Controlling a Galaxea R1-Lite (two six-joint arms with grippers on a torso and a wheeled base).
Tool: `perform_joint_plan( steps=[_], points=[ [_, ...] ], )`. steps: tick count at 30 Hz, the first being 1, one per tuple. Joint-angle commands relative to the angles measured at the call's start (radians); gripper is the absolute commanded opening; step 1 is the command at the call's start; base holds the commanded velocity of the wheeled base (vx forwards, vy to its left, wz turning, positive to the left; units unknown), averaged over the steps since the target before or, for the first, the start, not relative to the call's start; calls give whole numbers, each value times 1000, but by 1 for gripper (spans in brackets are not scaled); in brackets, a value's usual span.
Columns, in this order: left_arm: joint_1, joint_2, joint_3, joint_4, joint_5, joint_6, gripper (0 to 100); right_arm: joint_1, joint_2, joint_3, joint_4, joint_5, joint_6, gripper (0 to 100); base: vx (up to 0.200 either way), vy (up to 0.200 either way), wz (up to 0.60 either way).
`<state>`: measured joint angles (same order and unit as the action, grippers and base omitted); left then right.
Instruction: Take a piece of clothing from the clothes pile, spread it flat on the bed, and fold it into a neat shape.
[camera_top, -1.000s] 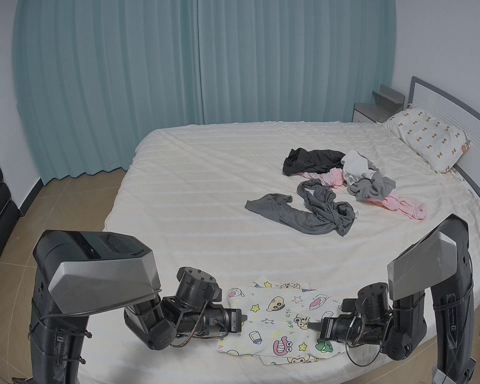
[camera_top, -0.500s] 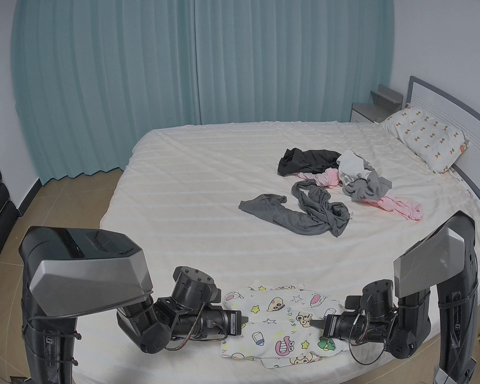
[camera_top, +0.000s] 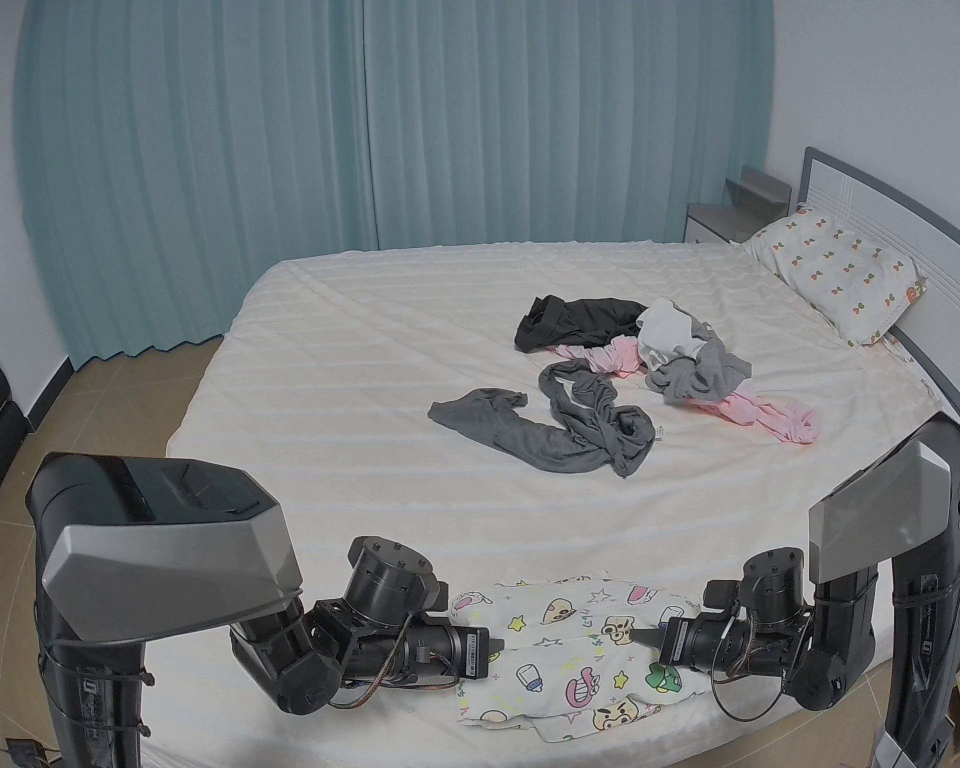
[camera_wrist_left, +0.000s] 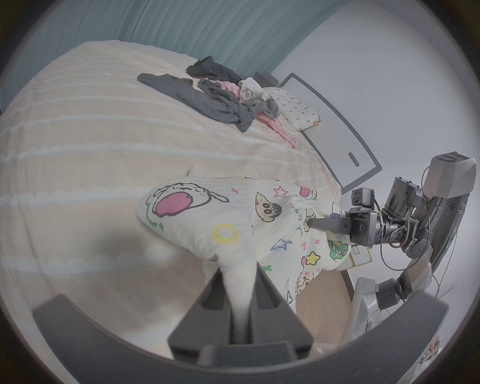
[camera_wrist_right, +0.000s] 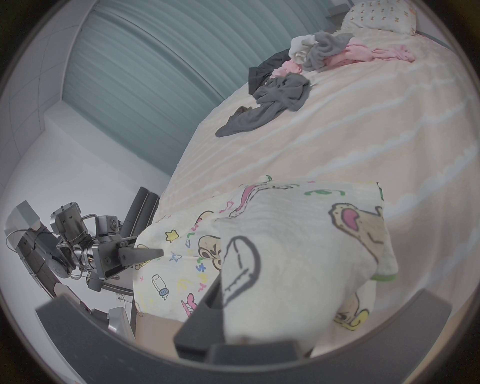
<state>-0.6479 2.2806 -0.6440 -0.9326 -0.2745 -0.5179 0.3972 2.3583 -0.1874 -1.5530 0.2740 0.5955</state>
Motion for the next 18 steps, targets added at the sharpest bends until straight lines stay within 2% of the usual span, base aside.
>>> perform_joint_plan(
  steps=[1, 11, 18],
  points=[
    [1, -3, -2, 1, 0, -1, 0, -6, -2, -3, -9, -1, 0, 0, 0, -200, 0],
    [2, 3, -11, 0, 3, -1, 0, -28, 1, -24, -9, -1, 0, 0, 0, -200, 0],
    [11, 11, -22, 0, 6, -1, 0, -35, 18, -32, -9, -4, 0, 0, 0, 0, 0]
  ],
)
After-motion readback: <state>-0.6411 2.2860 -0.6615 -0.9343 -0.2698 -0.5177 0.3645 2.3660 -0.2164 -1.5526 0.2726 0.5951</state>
